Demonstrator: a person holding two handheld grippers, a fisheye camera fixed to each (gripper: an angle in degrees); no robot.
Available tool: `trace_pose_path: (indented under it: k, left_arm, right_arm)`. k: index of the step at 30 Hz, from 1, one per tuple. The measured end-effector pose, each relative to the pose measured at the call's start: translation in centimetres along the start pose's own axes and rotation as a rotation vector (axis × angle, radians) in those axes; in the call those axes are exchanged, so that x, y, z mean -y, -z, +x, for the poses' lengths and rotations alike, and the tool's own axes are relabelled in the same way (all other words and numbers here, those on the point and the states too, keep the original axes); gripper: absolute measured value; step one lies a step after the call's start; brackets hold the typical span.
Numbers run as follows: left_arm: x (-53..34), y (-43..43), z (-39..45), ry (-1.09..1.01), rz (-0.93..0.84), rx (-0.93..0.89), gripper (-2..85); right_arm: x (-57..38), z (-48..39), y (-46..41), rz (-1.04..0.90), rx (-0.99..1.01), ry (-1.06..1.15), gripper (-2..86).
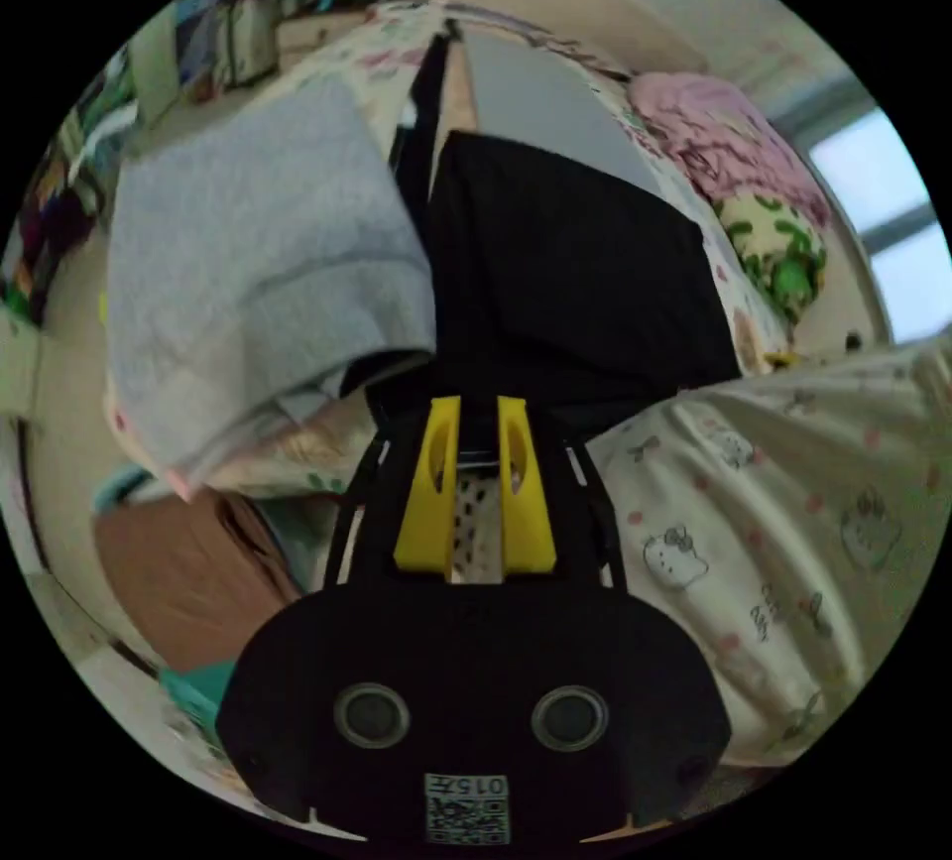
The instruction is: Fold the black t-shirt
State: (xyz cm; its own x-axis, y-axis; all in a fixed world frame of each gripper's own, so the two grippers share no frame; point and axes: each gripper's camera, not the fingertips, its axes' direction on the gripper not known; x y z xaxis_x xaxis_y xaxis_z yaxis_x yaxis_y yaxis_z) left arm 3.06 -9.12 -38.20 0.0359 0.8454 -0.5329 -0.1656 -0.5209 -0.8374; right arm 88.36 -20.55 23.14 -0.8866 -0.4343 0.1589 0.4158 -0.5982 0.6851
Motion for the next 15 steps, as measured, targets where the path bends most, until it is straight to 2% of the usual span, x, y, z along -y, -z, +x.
trace_pose_path:
  k: [1, 3, 4, 7, 9, 12, 15]
  left_arm:
    - [2.0, 1.4, 2.4, -0.145, 0.074, 0.052, 6.3]
    - [5.5, 1.5, 5.8, -0.379, 0.136, 0.024, 6.6]
    - [8.1, 0.2, 7.7, -0.52, 0.091, -0.044, 7.2]
    - [13.3, -4.9, 10.4, -0.711, -0.049, -0.132, 9.0]
    - [14.8, -7.6, 11.4, -0.793, -0.115, -0.135, 10.1]
    - [16.4, -10.7, 12.4, -0.883, -0.241, -0.159, 10.8]
    - [17.5, -12.0, 12.4, -0.911, -0.239, -0.115, 8.1]
  right_arm:
    - [-0.2, -1.6, -0.2, 0.003, -0.014, 0.06, 7.5]
    - [-1.1, -7.3, -3.2, -0.048, 0.0, 0.275, 8.6]
    - [-1.3, -8.6, -4.3, -0.079, 0.014, 0.319, 8.8]
    - [-3.9, -13.8, -10.3, -0.243, 0.031, 0.511, 9.9]
    - [-7.0, -16.4, -14.1, -0.325, -0.006, 0.604, 10.8]
    - [-10.3, -17.8, -16.4, -0.349, 0.004, 0.638, 10.7]
    - [-13.2, -17.9, -17.9, -0.342, -0.001, 0.617, 8.0]
